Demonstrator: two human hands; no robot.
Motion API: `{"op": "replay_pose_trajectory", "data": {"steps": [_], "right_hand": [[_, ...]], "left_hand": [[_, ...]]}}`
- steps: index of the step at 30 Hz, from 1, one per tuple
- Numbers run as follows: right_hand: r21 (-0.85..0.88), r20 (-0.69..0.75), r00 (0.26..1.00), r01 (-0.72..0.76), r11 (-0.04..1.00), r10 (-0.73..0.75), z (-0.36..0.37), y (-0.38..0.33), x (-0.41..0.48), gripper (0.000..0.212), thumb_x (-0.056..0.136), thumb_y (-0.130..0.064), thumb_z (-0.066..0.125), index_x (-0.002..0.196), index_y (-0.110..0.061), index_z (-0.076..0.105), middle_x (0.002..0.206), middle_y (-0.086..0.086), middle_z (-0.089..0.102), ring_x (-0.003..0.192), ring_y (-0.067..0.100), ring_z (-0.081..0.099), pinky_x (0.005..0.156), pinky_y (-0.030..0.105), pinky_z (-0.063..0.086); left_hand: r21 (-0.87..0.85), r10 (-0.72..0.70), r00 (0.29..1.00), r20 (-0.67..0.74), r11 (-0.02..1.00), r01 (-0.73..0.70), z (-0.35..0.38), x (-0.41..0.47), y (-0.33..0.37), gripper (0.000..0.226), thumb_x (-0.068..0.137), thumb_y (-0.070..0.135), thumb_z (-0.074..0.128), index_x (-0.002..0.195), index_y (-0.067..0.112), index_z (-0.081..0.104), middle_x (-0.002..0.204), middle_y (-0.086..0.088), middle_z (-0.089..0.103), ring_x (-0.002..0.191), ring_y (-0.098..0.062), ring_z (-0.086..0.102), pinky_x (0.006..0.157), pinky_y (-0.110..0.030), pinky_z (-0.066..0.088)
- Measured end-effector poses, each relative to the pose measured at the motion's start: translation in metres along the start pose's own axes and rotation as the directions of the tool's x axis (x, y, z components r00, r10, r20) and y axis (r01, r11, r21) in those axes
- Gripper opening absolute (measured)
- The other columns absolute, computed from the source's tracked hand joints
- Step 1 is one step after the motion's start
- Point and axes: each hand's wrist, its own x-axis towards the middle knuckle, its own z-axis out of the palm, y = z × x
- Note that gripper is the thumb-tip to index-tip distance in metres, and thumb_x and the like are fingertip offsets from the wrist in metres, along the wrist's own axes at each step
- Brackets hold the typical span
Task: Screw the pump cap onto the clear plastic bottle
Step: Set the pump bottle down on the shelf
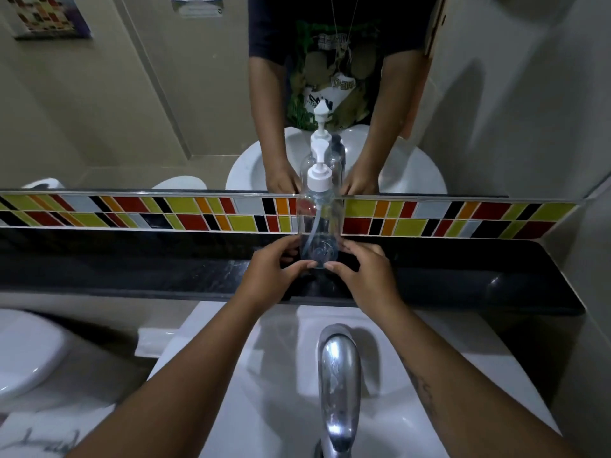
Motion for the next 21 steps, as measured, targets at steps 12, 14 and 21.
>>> {"op": "replay_pose_trajectory", "data": {"steps": [12,14,21], "right_hand": [[-0.438,-0.048,0.992,0.081,0.896,-0.113,-0.018,0.013,-0.015,0.062,0.089,-0.047,0.059,0.139,-0.013,0.049,0.146,0.007,0.048,0.136,0.027,0.041,0.111,0.044,0.036],[-0.524,-0.086,0.991,0.040,0.851,-0.100,-0.021,0.018,-0.017,0.065,0.090,-0.050,0.056,0.138,-0.007,0.049,0.145,0.014,0.050,0.137,0.033,0.041,0.114,0.049,0.032],[-0.618,-0.144,0.989,-0.121,0.777,0.040,-0.026,0.020,-0.015,0.084,0.090,-0.062,0.042,0.148,-0.002,0.032,0.158,0.015,0.033,0.149,0.032,0.022,0.121,0.051,0.012]], "left_hand": [[0.581,0.196,0.966,-0.167,0.812,-0.064,-0.021,-0.015,-0.020,0.042,0.088,0.035,0.079,0.122,0.012,0.073,0.117,-0.007,0.075,0.111,-0.029,0.066,0.098,-0.045,0.047],[0.697,0.214,0.957,-0.195,0.717,-0.018,-0.027,-0.021,-0.025,0.054,0.090,0.047,0.066,0.131,0.011,0.069,0.131,-0.010,0.071,0.123,-0.034,0.062,0.103,-0.049,0.045],[0.713,-0.111,0.974,-0.198,0.666,0.221,-0.038,-0.012,-0.037,0.095,0.088,0.070,0.026,0.162,0.010,0.029,0.172,-0.011,0.023,0.157,-0.036,0.023,0.127,-0.051,0.014]]}}
